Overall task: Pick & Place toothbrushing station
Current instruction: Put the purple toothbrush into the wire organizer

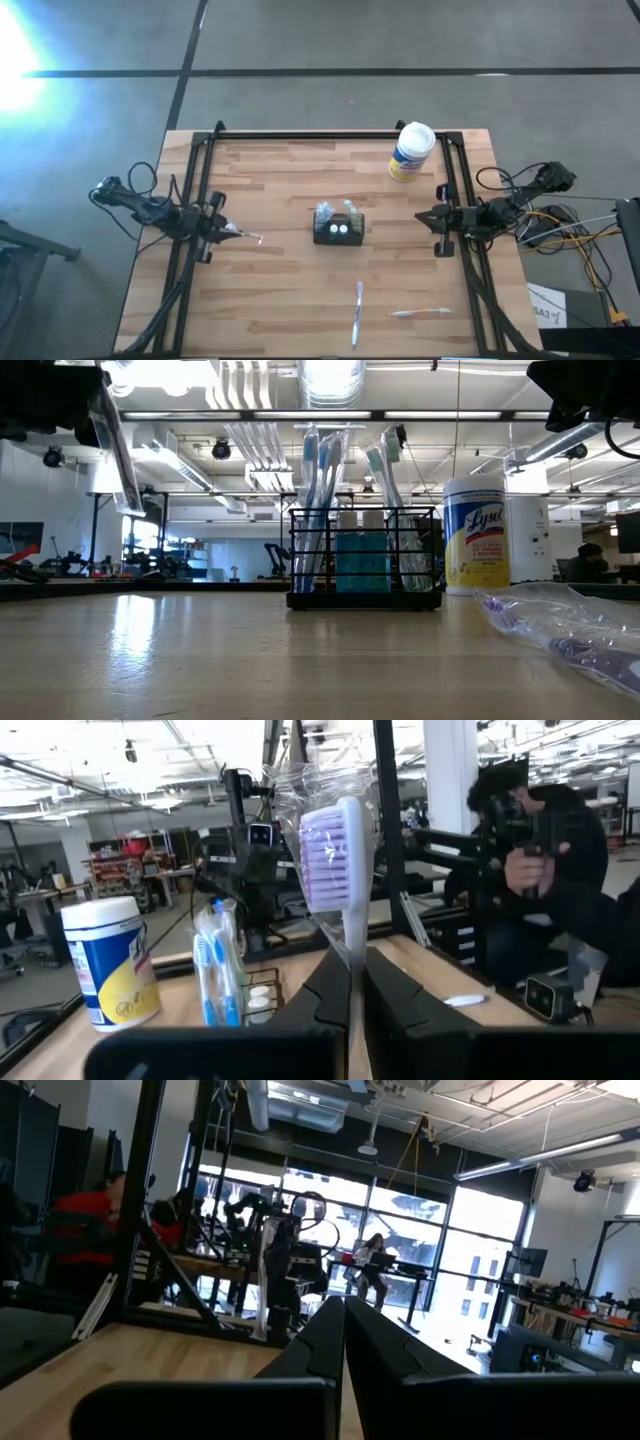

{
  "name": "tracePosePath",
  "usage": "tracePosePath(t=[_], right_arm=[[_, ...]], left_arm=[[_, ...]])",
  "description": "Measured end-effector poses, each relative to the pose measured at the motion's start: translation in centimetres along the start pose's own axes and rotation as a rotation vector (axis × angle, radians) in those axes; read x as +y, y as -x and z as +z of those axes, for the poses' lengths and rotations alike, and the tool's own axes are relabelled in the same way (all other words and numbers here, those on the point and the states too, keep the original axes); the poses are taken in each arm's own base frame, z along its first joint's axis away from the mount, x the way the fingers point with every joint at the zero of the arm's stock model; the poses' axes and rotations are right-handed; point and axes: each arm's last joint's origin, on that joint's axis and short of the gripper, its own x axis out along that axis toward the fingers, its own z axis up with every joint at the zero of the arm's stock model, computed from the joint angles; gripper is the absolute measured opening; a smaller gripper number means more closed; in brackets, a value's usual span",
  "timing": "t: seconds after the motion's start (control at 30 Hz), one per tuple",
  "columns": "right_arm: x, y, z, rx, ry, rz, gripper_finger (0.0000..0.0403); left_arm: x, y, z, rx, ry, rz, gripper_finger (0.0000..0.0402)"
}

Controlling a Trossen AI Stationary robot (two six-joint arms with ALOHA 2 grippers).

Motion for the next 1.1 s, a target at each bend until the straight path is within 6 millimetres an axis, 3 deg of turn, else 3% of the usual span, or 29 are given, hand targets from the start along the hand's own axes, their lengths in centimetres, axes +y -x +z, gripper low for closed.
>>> tracePosePath(t=[1.1], right_arm=[[0.0, 0.0, 0.0, 0.000, -0.011, 0.000, 0.0008]], left_arm=[[-0.1, 0.0, -1.1, 0.012, 0.035, 0.003, 0.0014]])
